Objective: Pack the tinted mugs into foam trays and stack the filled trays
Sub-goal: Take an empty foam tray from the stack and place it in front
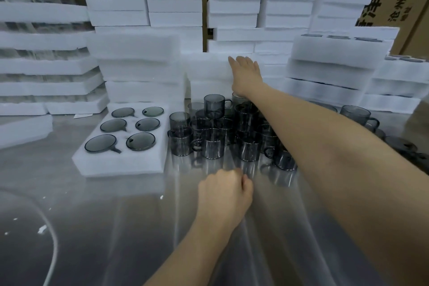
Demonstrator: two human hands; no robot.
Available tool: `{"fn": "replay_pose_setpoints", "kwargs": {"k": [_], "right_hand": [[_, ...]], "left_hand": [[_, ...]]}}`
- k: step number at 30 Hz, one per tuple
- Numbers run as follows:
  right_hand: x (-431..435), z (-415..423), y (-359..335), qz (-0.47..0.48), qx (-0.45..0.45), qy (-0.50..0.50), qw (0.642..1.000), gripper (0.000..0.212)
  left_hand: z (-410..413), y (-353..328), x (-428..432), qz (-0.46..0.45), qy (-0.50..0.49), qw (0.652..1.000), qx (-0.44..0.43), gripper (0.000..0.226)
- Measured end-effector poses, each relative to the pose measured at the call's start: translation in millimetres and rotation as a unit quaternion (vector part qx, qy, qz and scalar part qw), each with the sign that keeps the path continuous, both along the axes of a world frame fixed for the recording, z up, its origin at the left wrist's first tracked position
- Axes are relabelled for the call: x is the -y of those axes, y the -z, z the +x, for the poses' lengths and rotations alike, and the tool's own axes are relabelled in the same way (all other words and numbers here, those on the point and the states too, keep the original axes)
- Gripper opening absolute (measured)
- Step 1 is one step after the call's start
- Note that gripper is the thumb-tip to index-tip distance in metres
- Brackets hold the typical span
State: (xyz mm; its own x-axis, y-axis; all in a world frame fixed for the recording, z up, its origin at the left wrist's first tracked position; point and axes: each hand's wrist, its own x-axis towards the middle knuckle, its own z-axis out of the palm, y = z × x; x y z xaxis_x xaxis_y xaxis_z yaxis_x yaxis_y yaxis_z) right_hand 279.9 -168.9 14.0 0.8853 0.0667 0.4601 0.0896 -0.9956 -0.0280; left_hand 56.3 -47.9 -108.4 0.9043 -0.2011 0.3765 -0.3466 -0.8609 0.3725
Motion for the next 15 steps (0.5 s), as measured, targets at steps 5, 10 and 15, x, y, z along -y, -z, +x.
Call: {"fn": "replay_pose_setpoints", "kwargs": {"k": [5, 10, 15], "right_hand": [[-3, -3, -2, -0.031, 0.042, 0.030, 0.998, 0.053], [-5, -40, -16, -0.024, 0.123, 0.014, 0.992, 0.040], [-14, -143, -26, -0.027, 0.196, -0.096, 0.975, 0.036]], "left_hand": [[1, 1, 0, 0.002, -0.006, 1.000, 0.008, 0.030], [1, -1, -1, -0.002, -0.014, 1.000, 0.011, 0.036], [-2, -10, -3, -0.080, -0.006, 0.996, -0.028, 0.035]]}}
